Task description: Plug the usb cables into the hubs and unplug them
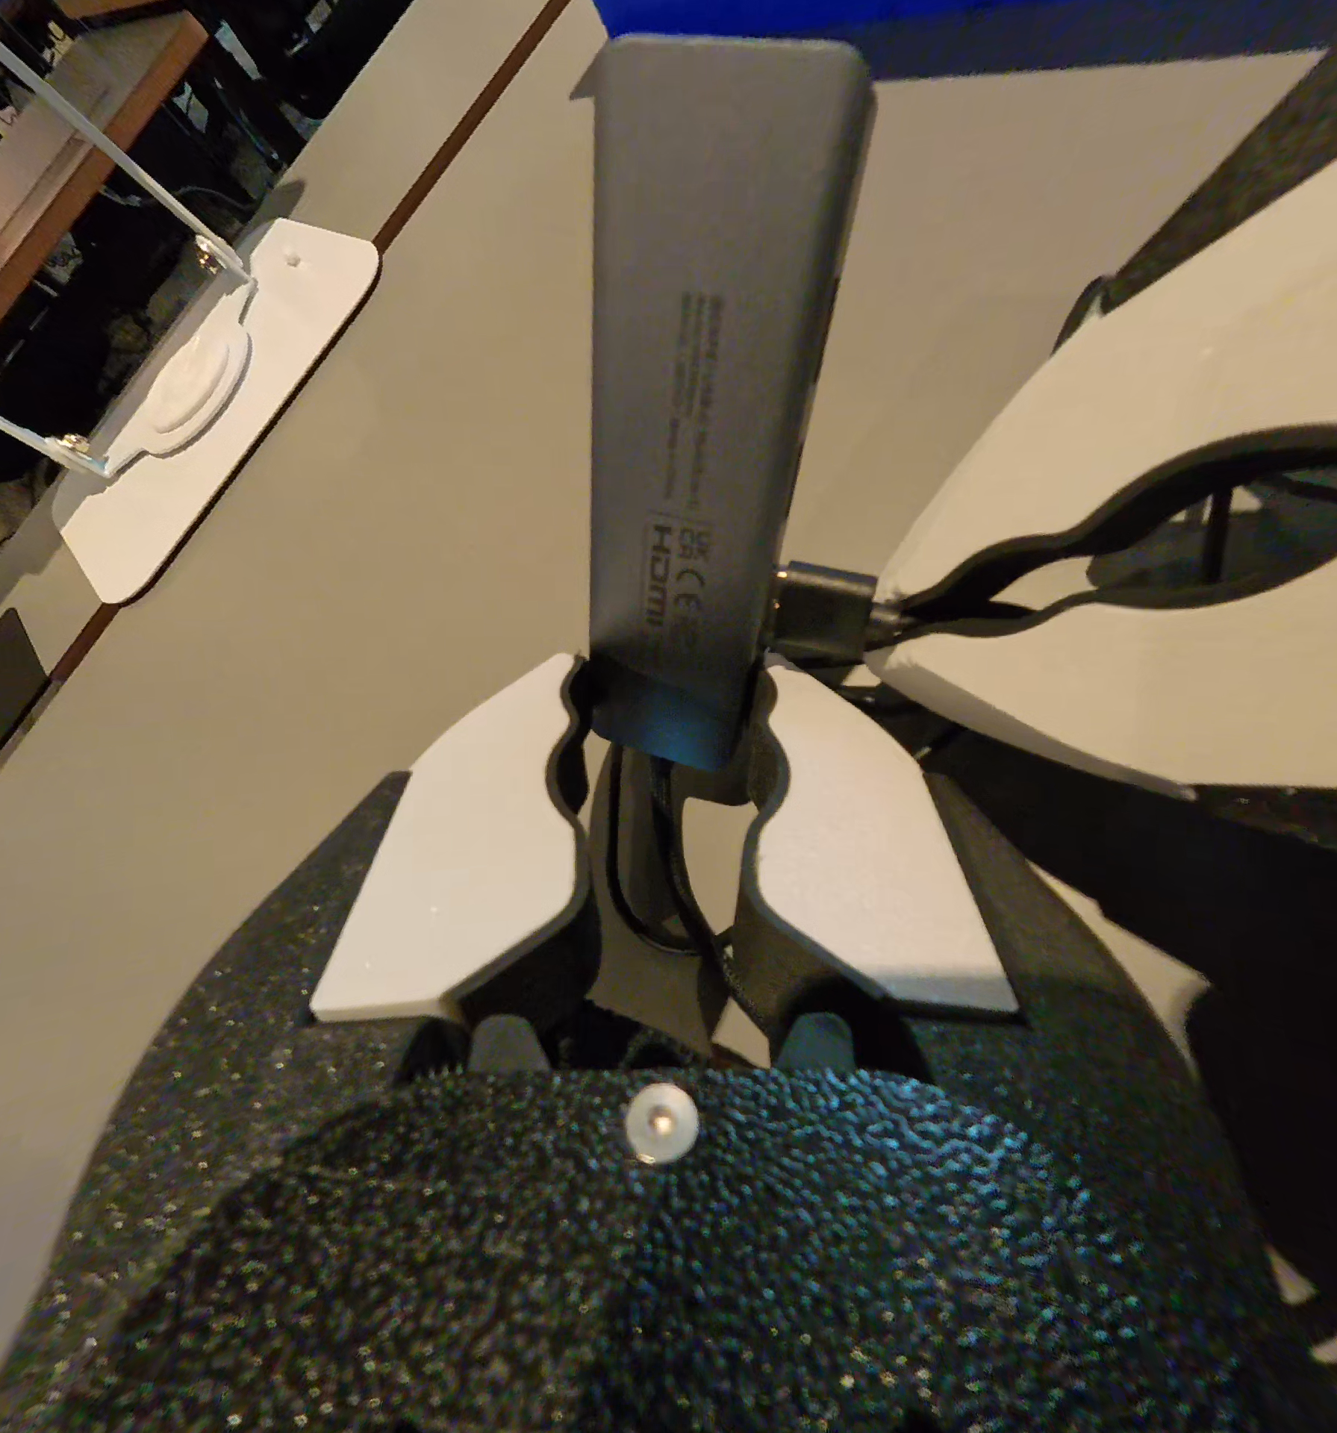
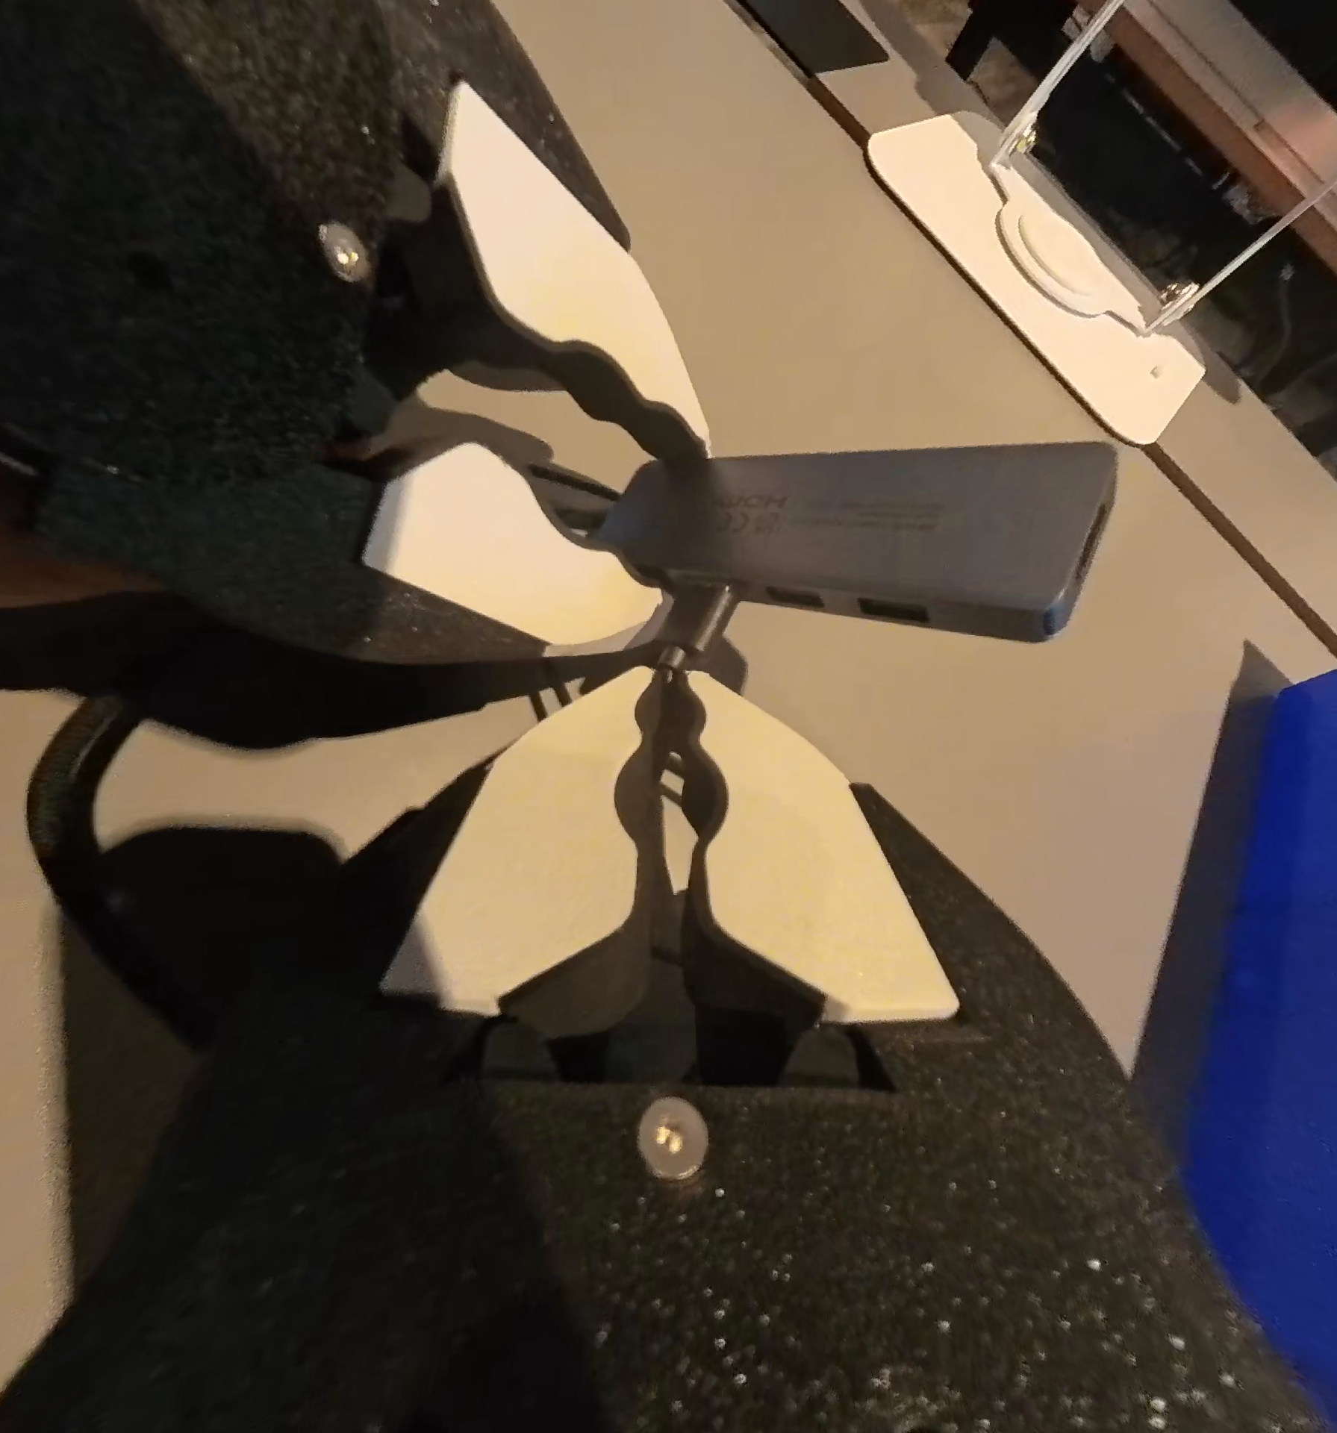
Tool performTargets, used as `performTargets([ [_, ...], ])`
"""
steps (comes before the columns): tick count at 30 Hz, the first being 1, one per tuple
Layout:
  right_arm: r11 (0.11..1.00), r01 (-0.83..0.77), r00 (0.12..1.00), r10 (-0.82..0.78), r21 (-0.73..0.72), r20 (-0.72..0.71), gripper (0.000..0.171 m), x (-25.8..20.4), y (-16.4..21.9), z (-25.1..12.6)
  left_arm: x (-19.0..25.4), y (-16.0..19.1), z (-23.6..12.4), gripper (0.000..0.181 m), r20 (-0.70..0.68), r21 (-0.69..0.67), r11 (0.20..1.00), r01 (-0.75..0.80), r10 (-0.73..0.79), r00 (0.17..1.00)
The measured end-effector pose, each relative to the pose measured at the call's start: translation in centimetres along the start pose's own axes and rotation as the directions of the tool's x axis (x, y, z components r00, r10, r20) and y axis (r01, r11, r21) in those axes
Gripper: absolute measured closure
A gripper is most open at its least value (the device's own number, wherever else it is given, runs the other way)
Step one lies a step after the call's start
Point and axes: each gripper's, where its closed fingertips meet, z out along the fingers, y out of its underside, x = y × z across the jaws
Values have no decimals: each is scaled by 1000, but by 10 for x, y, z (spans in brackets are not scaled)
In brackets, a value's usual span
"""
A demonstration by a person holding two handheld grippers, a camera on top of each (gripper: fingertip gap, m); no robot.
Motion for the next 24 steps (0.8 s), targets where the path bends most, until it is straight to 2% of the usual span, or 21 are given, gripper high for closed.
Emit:
performTargets([
  [6, 999, -44, 998, 43, 13, 46, 169, 6, 1, 0, 2, -1, -1, 143, -41, 7, 1000, 26, -25, 999],
  [13, 1000, 9, 1000, -9, 2, 29, 168, -2, 2, 0, 2, 1, 0, 143, -34, -5, 1000, 15, -15, 999],
  [15, 999, 40, 995, -39, -11, 87, 168, -17, 5, -2, -20, 7, 1, 143, 66, -24, 995, 92, -90, 994],
  [17, 995, 96, 995, -95, -20, 39, 169, -25, 7, -7, -39, 10, 0, 144, 24, 1, 969, 247, -247, 969],
  [18, 994, 111, 994, -111, -7, 19, 169, -27, 5, -10, -46, 14, -2, 144, 27, 6, 967, 256, -256, 966],
  [24, 995, -36, 998, 30, 90, 61, 169, -12, -4, -17, -44, 20, -10, 144, -19, 18, 980, 197, -197, 980],
])
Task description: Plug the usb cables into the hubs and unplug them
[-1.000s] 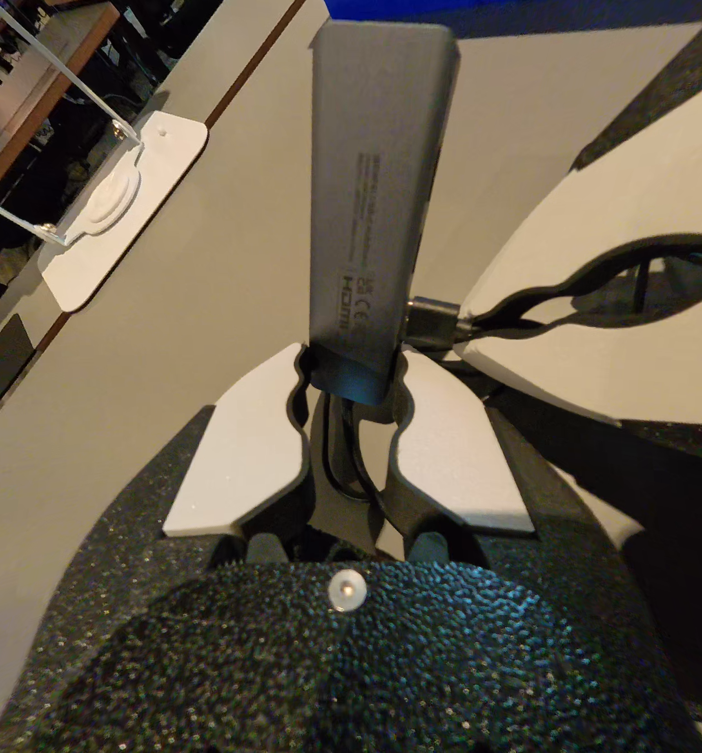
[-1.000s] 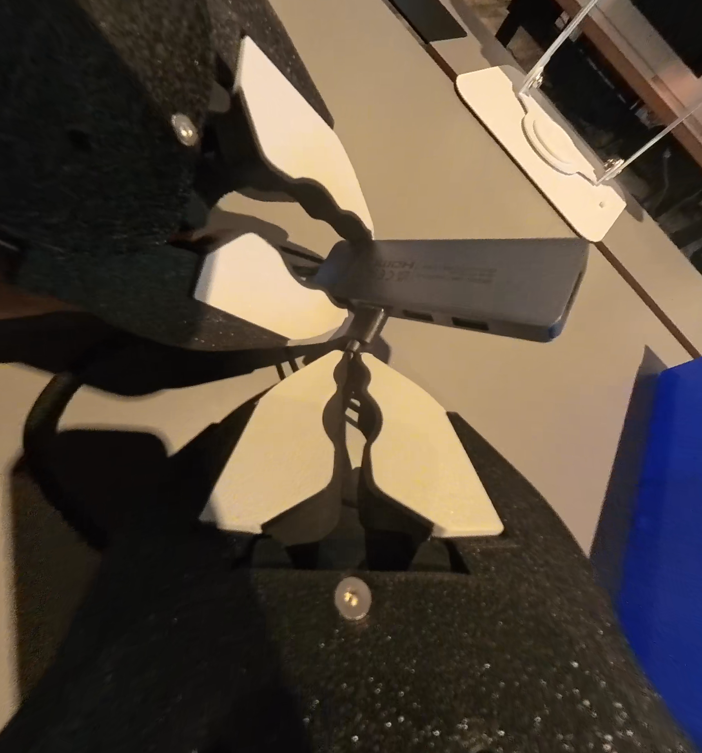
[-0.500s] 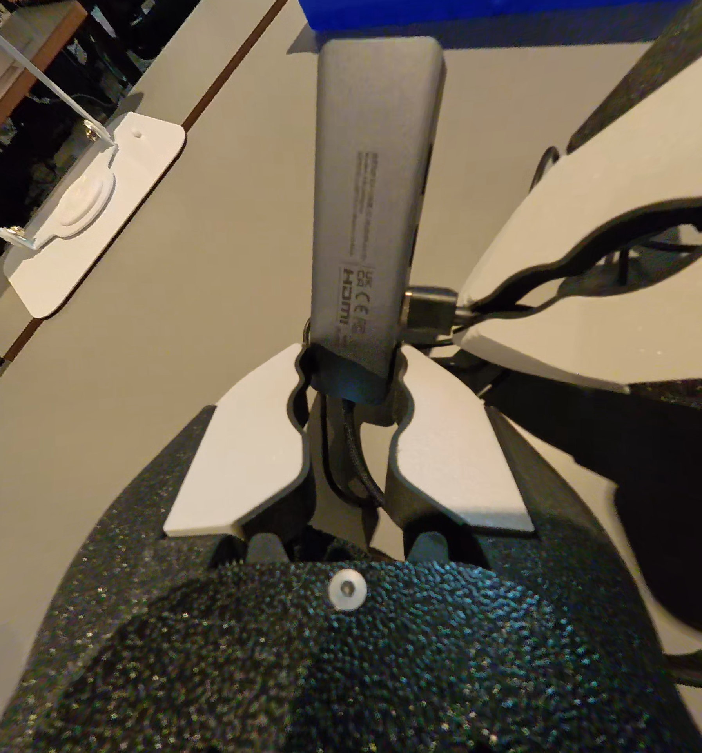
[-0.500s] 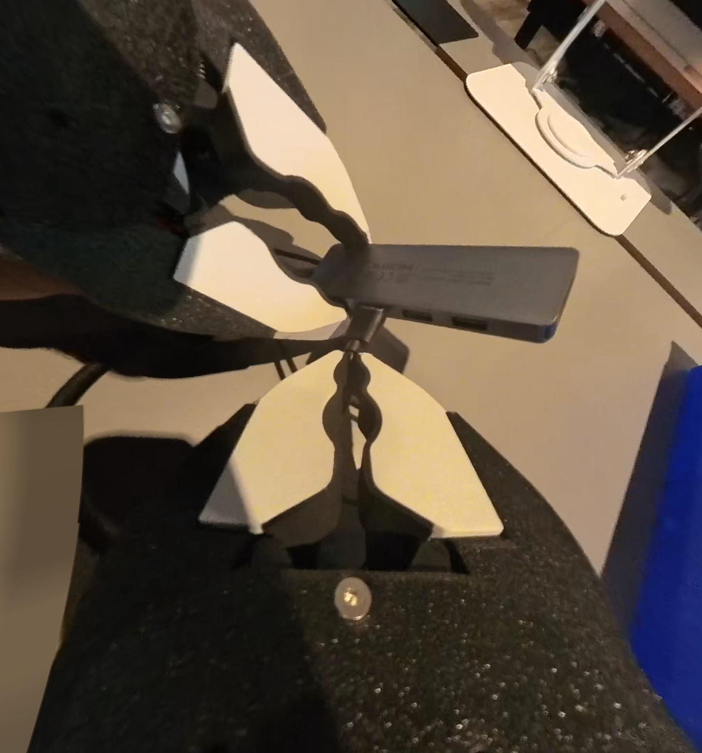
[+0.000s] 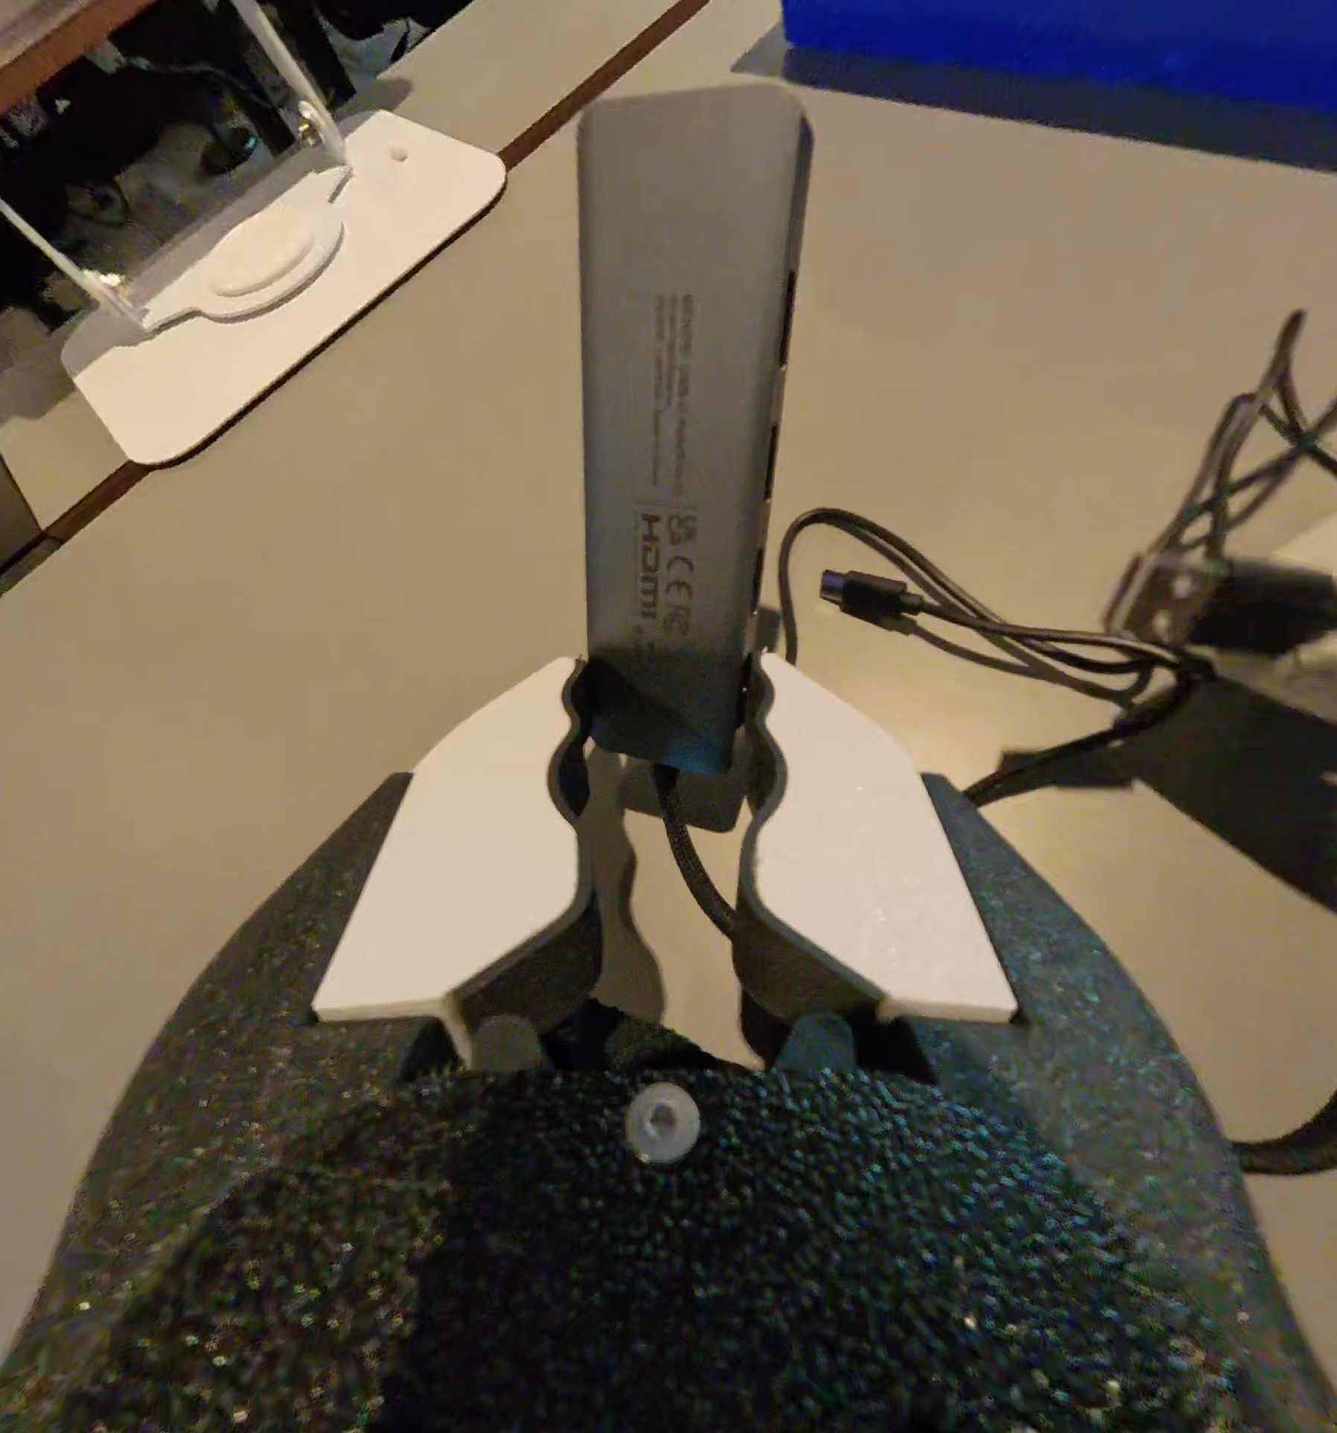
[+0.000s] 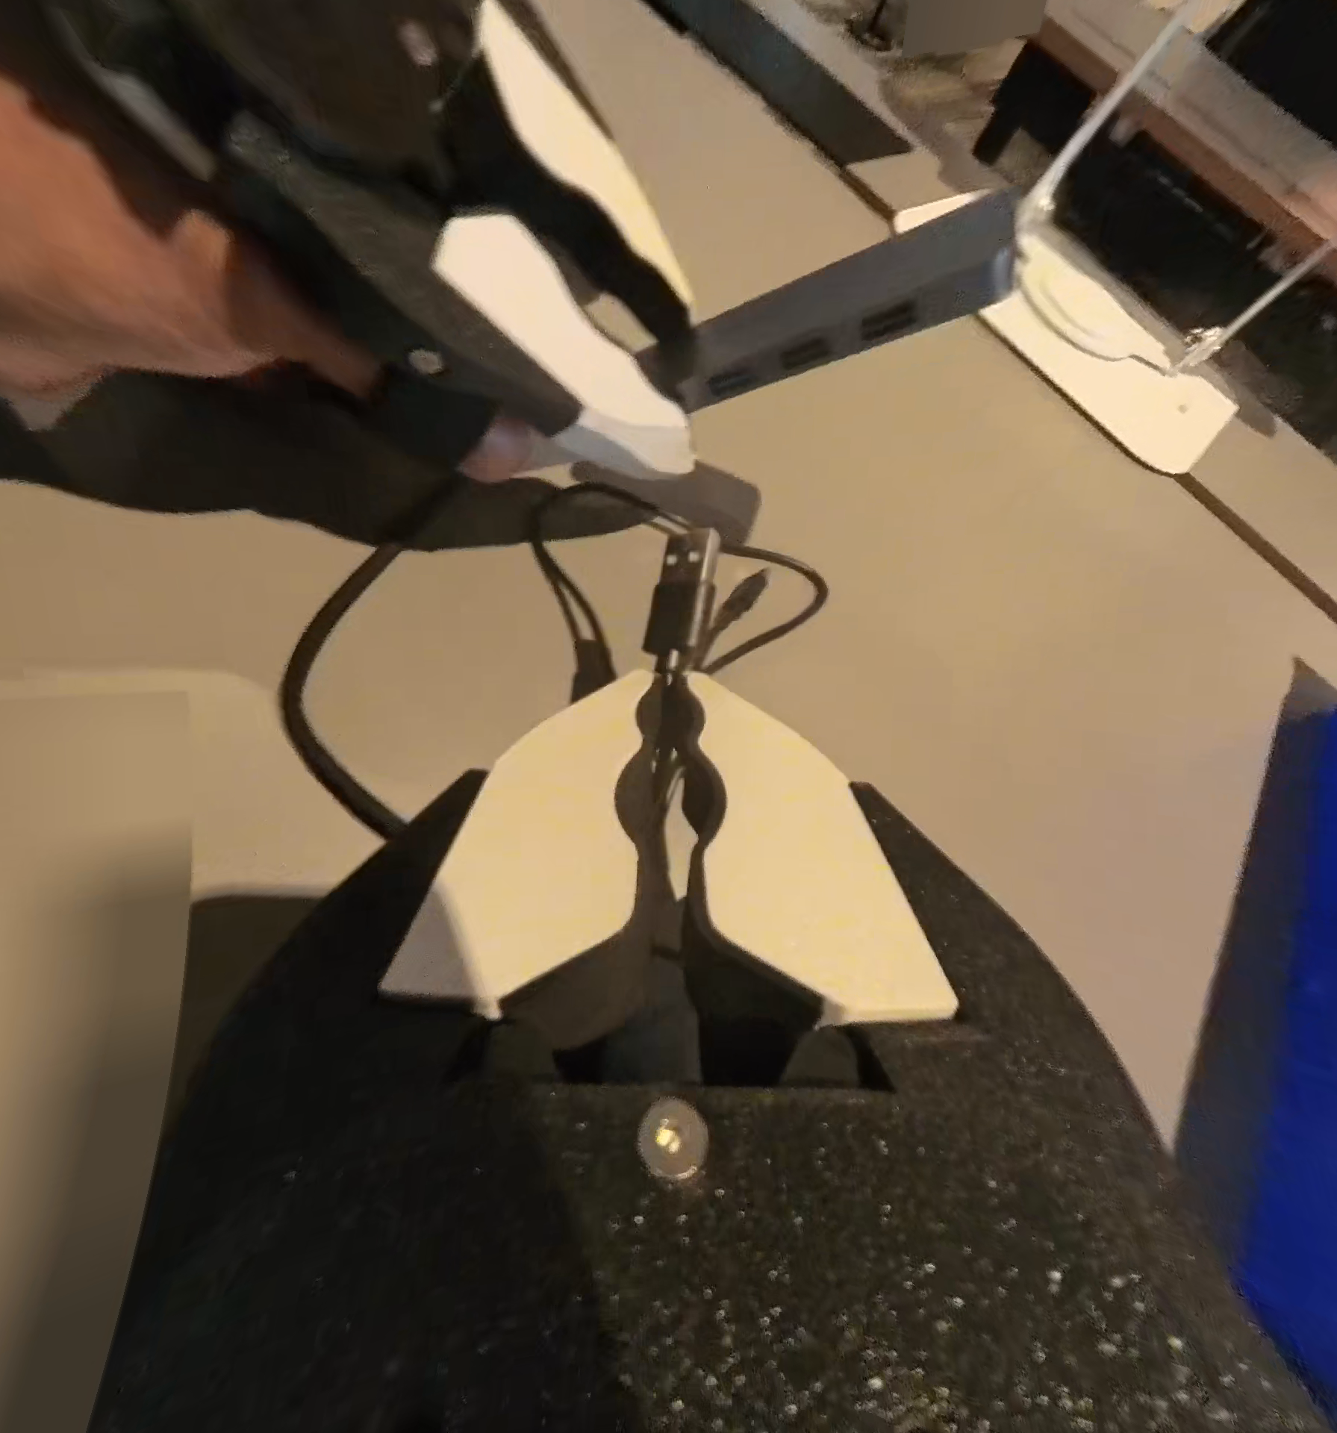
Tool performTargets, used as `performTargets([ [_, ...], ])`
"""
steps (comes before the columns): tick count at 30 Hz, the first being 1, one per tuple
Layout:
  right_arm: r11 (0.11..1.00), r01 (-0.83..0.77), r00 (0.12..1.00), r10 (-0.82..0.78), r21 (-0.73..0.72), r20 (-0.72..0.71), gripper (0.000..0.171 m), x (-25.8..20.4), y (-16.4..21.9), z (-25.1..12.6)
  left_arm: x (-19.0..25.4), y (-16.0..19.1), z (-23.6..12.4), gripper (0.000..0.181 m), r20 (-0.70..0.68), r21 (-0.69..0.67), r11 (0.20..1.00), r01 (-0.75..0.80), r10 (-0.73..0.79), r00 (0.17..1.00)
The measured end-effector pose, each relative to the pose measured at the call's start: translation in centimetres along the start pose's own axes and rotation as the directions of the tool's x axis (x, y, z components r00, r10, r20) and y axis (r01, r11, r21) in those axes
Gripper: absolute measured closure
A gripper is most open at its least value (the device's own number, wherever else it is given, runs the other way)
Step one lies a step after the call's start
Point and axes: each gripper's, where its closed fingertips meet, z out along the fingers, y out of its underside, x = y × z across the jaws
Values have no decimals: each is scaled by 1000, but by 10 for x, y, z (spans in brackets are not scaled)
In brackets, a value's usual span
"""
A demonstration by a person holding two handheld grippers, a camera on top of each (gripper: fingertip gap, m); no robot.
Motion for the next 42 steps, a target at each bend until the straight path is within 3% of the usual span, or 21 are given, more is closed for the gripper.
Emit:
performTargets([
  [8, 998, -58, 994, 59, 13, -97, 169, 40, 9, -7, 15, 14, -5, 144, -137, -43, 992, -115, 108, 985],
  [17, 996, -76, 977, 85, 50, -197, 170, 71, 10, -24, -16, 19, -21, 144, -117, -41, 996, -81, 75, 990],
  [27, 997, -73, 983, 74, 13, -166, 170, 74, 19, -26, -15, 26, -18, 144, -97, -86, 986, -142, 134, 986],
  [32, 986, -8, 980, 41, 168, -193, 170, 86, -11, -50, -14, 27, -17, 144, -93, -93, 984, -153, 145, 985],
  [35, 958, 142, 970, -85, 249, -229, 170, 90, -42, -69, -13, 31, -15, 144, -85, -111, 978, -177, 168, 982],
  [42, 887, 380, 896, -282, 262, -342, 170, 131, -133, -120, -12, 34, -13, 144, -81, -127, 974, -185, 176, 981],
])
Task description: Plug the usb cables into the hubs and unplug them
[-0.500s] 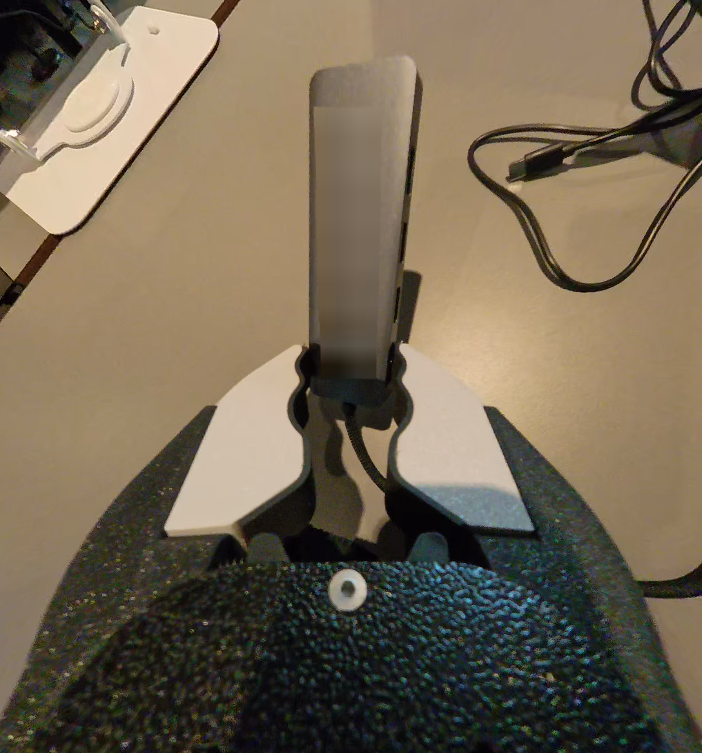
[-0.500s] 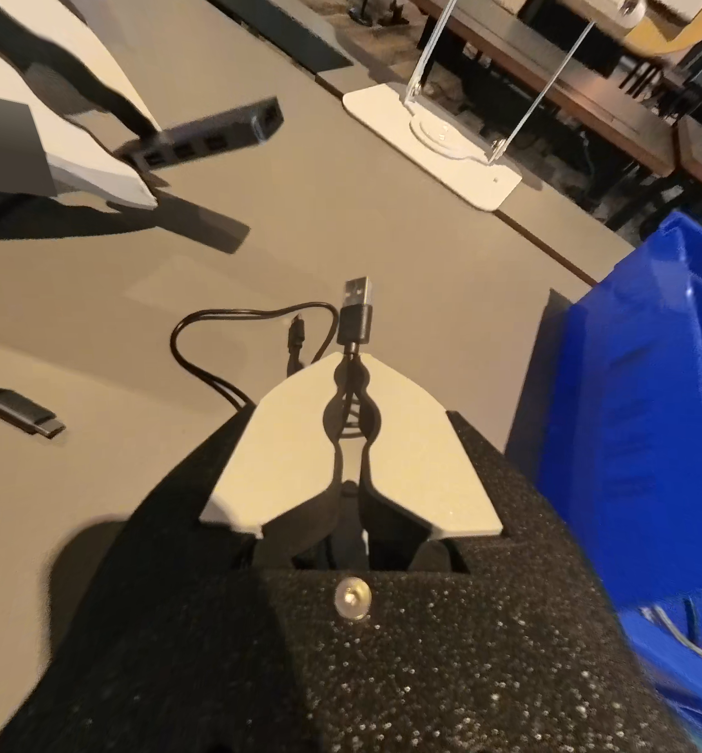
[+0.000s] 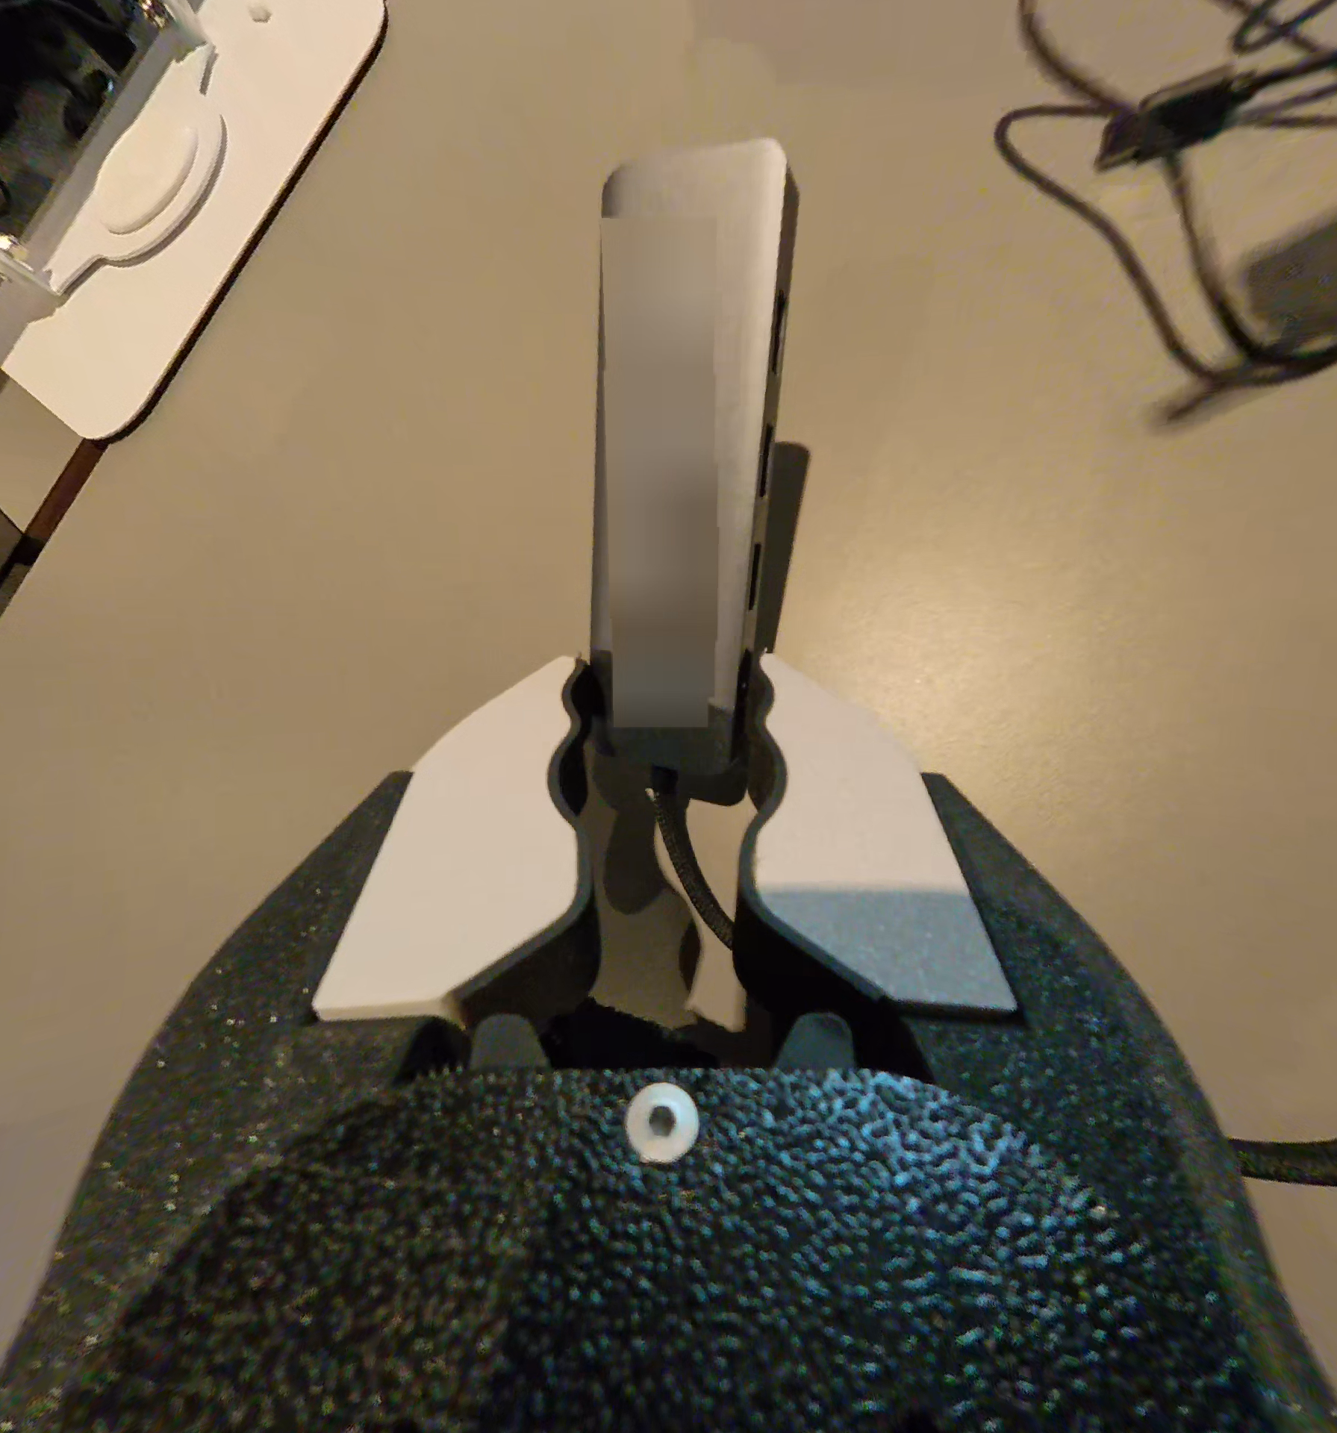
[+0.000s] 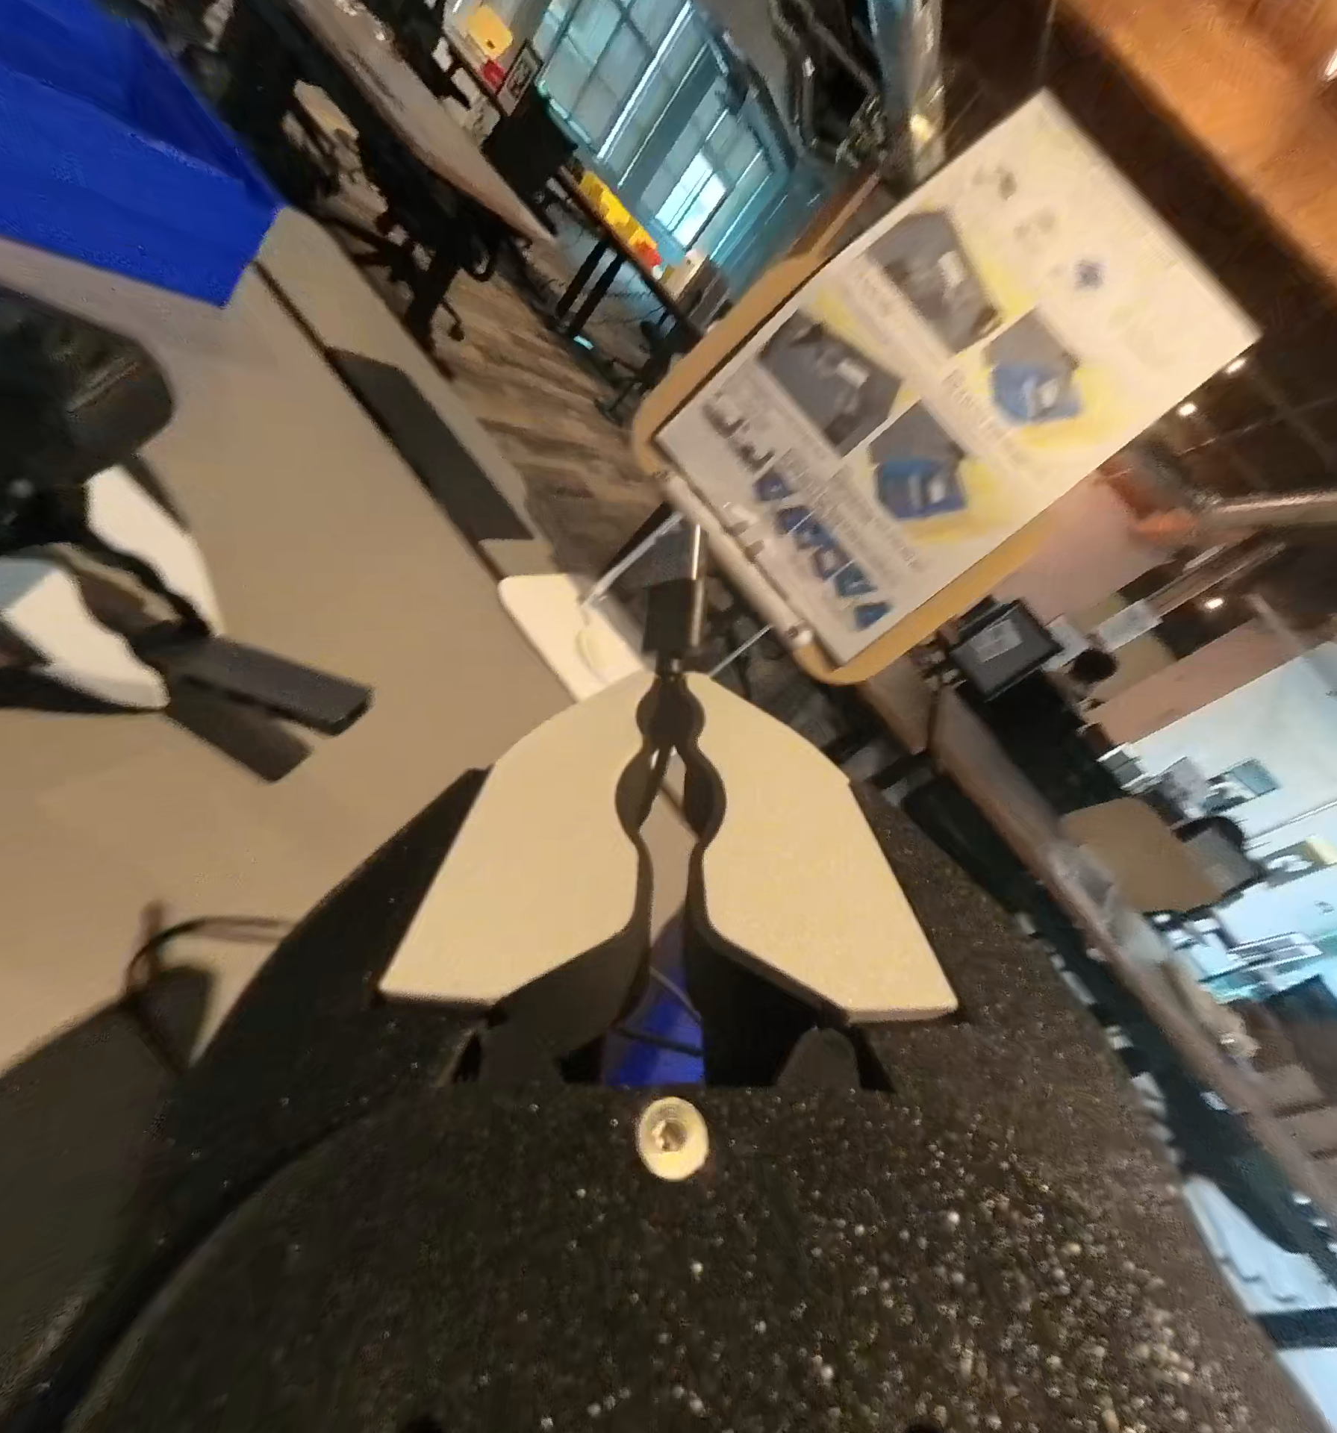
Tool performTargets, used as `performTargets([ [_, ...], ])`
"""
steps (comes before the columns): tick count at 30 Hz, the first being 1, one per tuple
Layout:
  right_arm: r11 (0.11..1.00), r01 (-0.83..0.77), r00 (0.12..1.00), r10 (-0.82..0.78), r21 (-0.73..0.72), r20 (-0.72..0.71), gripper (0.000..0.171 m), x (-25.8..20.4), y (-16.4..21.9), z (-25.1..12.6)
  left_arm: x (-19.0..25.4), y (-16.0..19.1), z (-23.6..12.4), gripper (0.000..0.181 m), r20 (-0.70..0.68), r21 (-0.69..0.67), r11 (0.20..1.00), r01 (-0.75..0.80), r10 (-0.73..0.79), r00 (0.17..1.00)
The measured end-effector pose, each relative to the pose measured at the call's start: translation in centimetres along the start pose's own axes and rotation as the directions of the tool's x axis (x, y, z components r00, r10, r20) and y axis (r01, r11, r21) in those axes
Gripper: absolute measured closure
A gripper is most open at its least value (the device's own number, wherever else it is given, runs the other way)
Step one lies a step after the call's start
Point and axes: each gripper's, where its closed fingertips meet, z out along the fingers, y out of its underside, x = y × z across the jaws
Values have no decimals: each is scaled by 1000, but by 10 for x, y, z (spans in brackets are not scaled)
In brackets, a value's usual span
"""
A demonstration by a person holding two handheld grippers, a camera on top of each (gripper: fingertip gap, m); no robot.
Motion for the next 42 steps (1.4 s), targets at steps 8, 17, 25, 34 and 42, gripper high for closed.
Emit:
performTargets([
  [8, 977, 210, 919, -208, -31, -335, 170, 145, -76, -36, 0, 1, 0, 144, 10, -14, 1000, -18, 18, 1000],
  [17, 958, 8, 911, -126, -288, -393, 170, 205, 60, -49, 3, -1, 0, 144, 11, -10, 1000, -24, 24, 1000],
  [25, 881, -181, 972, 94, -437, -214, 169, 140, 223, -20, 2, -2, 0, 144, 2, 10, 1000, 2, -2, 1000],
  [34, 816, -103, 978, 187, -569, 91, 169, 60, 281, -16, 2, -3, 1, 144, 14, 10, 1000, -16, 16, 1000],
  [42, 839, -190, 959, 269, -510, 85, 147, 67, 249, -23, 3, -4, 0, 144, 34, 3, 999, -49, 49, 998],
])
